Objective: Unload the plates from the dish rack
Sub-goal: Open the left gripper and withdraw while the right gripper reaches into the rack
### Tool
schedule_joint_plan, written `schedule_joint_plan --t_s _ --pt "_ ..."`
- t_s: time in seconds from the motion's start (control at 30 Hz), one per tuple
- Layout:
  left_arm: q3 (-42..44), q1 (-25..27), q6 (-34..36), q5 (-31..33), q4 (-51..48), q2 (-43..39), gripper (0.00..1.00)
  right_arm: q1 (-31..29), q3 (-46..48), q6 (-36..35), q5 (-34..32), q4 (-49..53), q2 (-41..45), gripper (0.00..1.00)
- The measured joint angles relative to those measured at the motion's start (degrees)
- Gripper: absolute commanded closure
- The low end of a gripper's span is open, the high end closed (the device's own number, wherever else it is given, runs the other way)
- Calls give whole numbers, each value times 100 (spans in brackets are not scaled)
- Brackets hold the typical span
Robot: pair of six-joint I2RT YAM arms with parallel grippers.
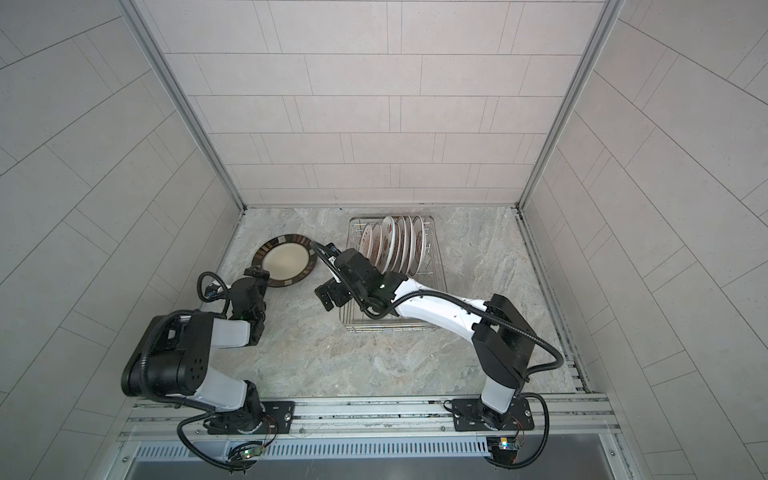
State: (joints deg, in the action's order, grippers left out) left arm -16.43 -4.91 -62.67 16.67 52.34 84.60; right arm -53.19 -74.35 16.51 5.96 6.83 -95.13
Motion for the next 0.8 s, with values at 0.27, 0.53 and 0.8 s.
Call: schedule_joint_plan --t_s 0.27,0.53,0.8 --pt "350 35 264 -1064 2 -721 0 -55 1038 68 -529 -546 1180 1" --pt "579 448 839 -2284 -13 -1440 0 -7 1644 306 -1617 -634 2033 0" --pt "863 1456 1576 -3121 -96 -2393 0 378 1333 627 -2133 -107 2065 1"
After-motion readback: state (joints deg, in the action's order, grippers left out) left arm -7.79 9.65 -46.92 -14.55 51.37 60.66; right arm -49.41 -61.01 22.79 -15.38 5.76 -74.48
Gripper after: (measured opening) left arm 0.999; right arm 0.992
